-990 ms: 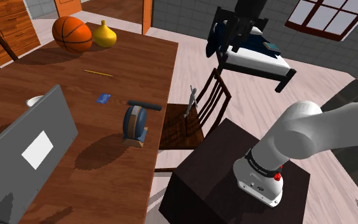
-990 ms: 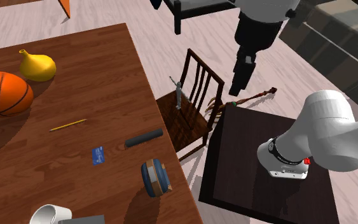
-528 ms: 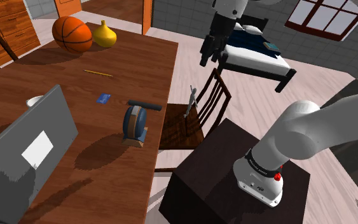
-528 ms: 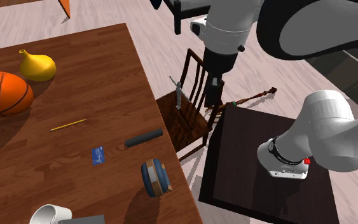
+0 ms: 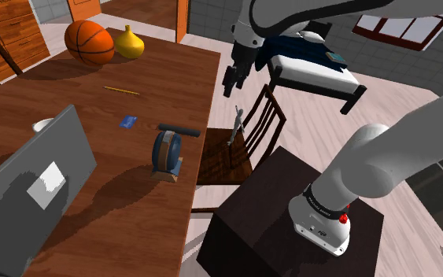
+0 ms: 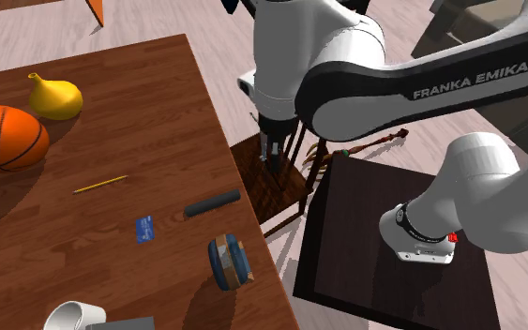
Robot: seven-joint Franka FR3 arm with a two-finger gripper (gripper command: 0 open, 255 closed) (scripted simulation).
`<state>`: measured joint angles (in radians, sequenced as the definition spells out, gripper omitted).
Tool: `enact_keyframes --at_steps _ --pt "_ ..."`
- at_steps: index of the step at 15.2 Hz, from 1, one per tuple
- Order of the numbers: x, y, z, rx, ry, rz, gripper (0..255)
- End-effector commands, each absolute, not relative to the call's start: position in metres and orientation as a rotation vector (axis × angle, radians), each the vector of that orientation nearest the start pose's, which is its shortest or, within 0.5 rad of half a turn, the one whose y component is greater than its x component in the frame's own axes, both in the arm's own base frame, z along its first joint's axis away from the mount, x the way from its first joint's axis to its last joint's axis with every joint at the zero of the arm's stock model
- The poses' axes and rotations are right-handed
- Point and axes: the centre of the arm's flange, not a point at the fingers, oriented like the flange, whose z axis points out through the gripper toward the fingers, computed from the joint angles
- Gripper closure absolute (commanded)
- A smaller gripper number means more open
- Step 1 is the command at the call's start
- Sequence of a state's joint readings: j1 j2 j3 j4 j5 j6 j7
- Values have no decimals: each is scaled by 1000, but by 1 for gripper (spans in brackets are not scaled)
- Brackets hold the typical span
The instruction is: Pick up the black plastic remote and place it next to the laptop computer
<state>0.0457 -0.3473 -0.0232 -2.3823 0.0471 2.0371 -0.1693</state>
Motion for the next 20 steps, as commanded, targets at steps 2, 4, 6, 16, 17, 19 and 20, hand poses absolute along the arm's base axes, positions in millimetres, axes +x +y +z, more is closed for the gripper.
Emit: enact_keyframes --at_steps 2,4,6,16,17,19,20 --pt "464 19 424 -3088 -342 -17 0" --pt "481 25 404 -3092 -391 -20 0" --pt "497 30 384 -3096 -441 -23 0" --pt "577 63 285 -3100 -694 -39 0" --pt "585 67 275 -3099 -720 -40 0" --pt "600 75 255 -3097 -771 -43 0" --pt "608 79 245 -3095 -796 -45 0"
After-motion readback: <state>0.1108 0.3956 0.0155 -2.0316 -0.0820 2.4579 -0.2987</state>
